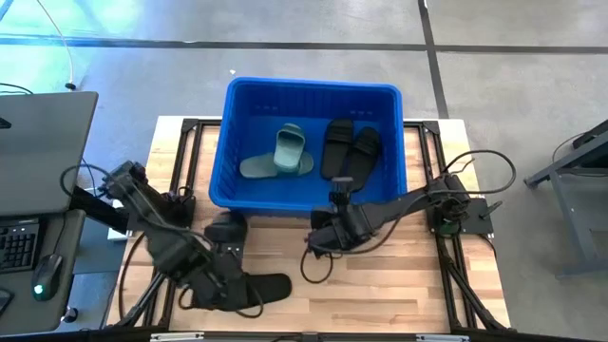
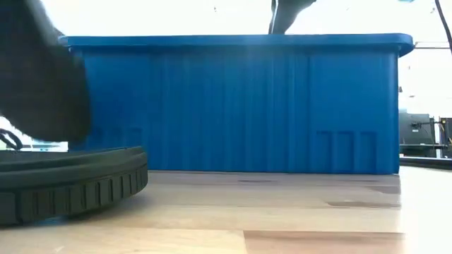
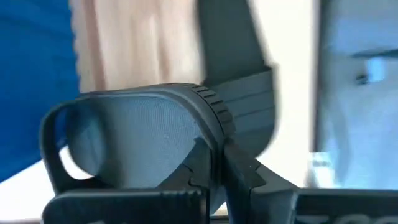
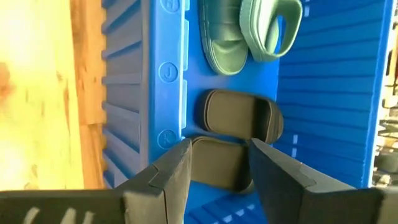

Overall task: Pick and place slides into bin
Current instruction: Put the black slipper into the blue bin

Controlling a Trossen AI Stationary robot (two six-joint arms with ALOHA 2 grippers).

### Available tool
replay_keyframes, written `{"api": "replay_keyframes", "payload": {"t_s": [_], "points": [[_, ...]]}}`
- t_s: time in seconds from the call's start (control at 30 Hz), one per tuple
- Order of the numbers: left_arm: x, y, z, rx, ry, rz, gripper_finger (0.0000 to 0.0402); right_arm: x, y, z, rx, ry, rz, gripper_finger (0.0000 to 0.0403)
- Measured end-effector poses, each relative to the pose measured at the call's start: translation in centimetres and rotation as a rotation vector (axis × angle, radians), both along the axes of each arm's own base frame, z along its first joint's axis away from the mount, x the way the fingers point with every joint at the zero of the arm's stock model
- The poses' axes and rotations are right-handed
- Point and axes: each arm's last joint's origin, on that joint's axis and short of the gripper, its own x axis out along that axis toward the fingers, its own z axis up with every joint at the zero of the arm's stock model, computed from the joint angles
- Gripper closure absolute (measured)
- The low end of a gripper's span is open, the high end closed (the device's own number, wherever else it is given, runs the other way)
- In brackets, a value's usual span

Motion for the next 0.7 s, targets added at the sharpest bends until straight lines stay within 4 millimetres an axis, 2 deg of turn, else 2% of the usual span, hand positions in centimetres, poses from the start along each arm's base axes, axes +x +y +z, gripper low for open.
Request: {"api": "replay_keyframes", "payload": {"t_s": [0.17, 0.33, 0.57, 0.7], "points": [[-1.0, 0.0, 6.1, -0.064, -0.182, -0.025, 0.0397, -0.3, 1.1, 0.0, -0.009, -0.009, 0.027, 0.0247], [-1.6, 0.8, 10.1, 0.018, -0.394, -0.158, 0.0398, -0.7, 2.0, 0.0, 0.002, -0.034, 0.016, 0.0247], [-0.9, 3.5, 12.6, 0.257, -0.517, -0.309, 0.0398, -1.3, 3.2, 0.0, 0.047, -0.077, -0.024, 0.0247], [-0.3, 5.0, 13.3, 0.271, -0.531, -0.309, 0.0400, -1.8, 4.3, 0.0, 0.063, -0.096, -0.011, 0.0247]]}}
